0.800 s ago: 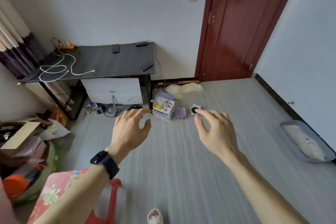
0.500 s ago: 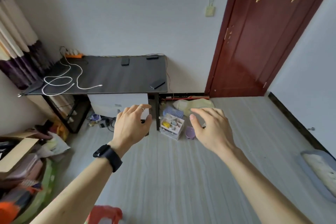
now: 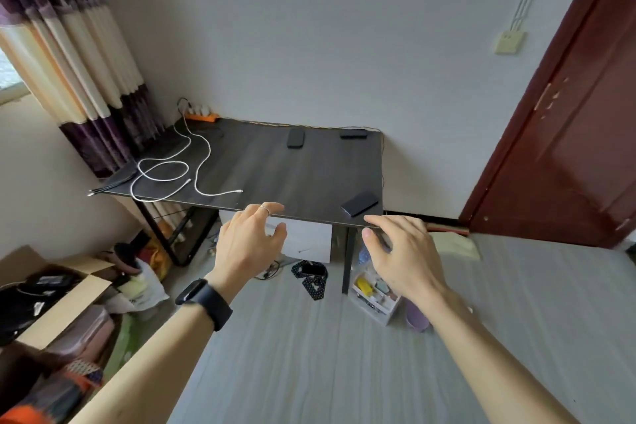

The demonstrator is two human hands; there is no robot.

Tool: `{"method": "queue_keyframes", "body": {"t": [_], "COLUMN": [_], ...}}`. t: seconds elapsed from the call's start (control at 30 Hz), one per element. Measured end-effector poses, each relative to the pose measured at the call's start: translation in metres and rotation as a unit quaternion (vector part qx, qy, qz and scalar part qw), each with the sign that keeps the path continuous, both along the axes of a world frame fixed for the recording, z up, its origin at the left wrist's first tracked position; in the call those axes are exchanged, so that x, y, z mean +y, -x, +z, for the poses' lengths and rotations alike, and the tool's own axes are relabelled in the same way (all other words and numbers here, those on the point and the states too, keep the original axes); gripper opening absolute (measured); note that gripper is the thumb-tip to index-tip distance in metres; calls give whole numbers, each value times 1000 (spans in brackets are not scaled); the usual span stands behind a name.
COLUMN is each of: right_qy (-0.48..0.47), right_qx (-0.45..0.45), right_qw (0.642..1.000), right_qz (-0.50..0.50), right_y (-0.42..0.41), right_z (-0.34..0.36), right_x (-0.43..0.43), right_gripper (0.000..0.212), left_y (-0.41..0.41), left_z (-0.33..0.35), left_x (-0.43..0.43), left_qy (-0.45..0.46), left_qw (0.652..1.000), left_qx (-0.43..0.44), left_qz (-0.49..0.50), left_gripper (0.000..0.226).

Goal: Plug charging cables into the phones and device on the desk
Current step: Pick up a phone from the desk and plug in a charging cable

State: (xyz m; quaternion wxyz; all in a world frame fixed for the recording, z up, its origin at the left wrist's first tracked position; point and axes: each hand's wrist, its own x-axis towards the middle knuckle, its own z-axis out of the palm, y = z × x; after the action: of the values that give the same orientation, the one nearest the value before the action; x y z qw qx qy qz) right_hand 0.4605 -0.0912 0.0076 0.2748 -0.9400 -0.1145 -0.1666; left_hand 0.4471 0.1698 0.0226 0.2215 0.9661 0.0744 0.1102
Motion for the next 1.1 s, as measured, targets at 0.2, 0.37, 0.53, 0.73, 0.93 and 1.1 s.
{"method": "queue_keyframes", "body": {"t": [0.2,0.37,0.53,0.73,0.93,1.1], "right_qy": [-12,-8,-10,-17,13,-26], "right_qx": [35,104,184,299,433,487], "right_qw": [998,993,983,948,877,823], "right_qz": [44,52,4,-102,-206,-290], "right_y": [-122,-194,-263,-323,-364,-413], "right_z": [-15,-39,-82,-132,-175,-216], "right_x": [40,67,91,104,108,105], "right_gripper": [44,39,37,40,60,88], "left_y": [-94,-154,-242,-344,-407,-448], "left_z": [-2,-25,-70,-126,-193,-252], "left_x": [43,72,97,106,93,69], "left_qy": [6,10,6,-3,6,-47], "left_qw": [998,998,996,981,951,924], "left_qx": [3,37,91,165,251,307], "left_qz": [55,58,4,-103,-182,-225], "left_gripper": [39,40,40,42,46,55]}}
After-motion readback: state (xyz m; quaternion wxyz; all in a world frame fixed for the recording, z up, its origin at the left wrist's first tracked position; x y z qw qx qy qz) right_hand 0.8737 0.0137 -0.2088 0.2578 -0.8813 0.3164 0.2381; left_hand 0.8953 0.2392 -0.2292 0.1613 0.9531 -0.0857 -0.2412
